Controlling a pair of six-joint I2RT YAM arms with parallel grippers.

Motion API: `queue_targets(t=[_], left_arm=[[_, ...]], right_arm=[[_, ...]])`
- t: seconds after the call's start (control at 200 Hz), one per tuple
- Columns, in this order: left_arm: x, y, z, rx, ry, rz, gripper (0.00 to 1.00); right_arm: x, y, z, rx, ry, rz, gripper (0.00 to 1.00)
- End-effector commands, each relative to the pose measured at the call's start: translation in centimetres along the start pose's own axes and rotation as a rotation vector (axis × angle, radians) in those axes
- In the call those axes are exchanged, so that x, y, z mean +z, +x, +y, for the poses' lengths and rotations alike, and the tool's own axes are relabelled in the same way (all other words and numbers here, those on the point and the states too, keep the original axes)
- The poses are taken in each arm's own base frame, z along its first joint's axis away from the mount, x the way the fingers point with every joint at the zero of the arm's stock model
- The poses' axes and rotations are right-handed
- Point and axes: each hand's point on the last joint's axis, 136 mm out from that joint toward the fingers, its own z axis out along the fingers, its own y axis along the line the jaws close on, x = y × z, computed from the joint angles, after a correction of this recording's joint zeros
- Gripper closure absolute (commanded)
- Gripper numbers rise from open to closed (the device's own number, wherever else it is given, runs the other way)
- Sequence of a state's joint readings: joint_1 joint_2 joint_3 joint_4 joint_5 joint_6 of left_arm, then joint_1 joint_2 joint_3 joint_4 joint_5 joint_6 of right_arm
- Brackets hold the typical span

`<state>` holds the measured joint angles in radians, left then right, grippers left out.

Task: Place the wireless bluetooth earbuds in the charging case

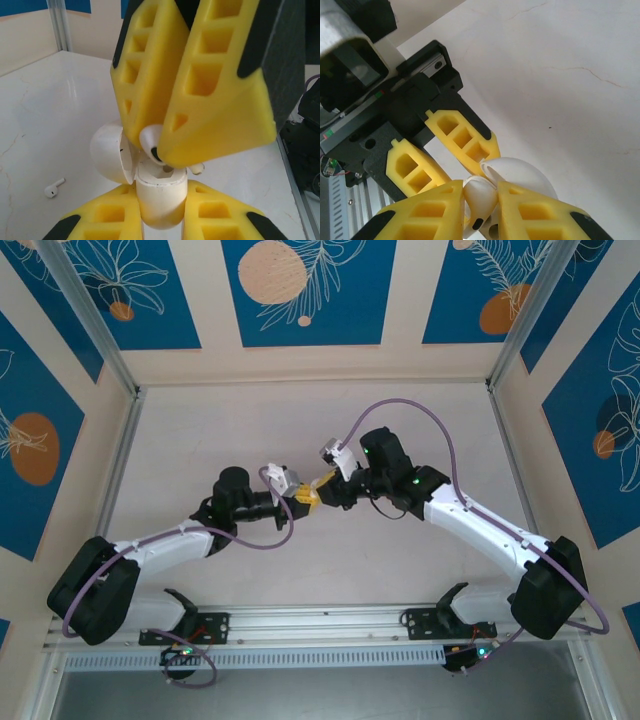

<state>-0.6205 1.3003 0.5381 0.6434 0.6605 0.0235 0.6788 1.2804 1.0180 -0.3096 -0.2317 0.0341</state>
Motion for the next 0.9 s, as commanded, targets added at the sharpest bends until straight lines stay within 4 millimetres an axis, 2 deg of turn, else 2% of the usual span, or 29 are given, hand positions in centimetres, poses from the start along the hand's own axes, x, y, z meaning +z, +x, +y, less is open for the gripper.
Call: queue_targets(t=[0.0, 0.125, 0.285, 0.455, 0.695, 0.895], left_arm=[[0.0, -3.7, -0.8, 0.077, 0.031, -0.102, 0.83], [0.0, -3.2, -0.7, 0.073, 0.019, -0.089, 0.83], [0.1, -2.6, -0.5, 0.03, 0.016, -0.084, 0.83], [0.2, -2.9, -0.6, -0.039, 0.031, -0.137, 0.83], [0.5, -3.1, -0.7, -0.102, 0.055, -0.187, 0.83], [0.5, -3.6, -0.7, -0.117, 0.056, -0.205, 0.83]], right_arm=[[0.5, 1.4, -0.5, 0.002, 0.028, 0.048, 0.78], [-0.1, 0.3, -0.4, -0.006, 0.034, 0.001, 0.78], [-1.8, -1.8, -0.1, -0.021, 0.037, -0.084, 0.78], [-3.2, -3.7, -0.1, -0.045, 0.055, -0.175, 0.78], [-2.5, -4.2, -0.4, -0.041, 0.044, -0.202, 0.78], [-2.1, -3.9, -0.7, -0.043, 0.054, -0.192, 0.78]])
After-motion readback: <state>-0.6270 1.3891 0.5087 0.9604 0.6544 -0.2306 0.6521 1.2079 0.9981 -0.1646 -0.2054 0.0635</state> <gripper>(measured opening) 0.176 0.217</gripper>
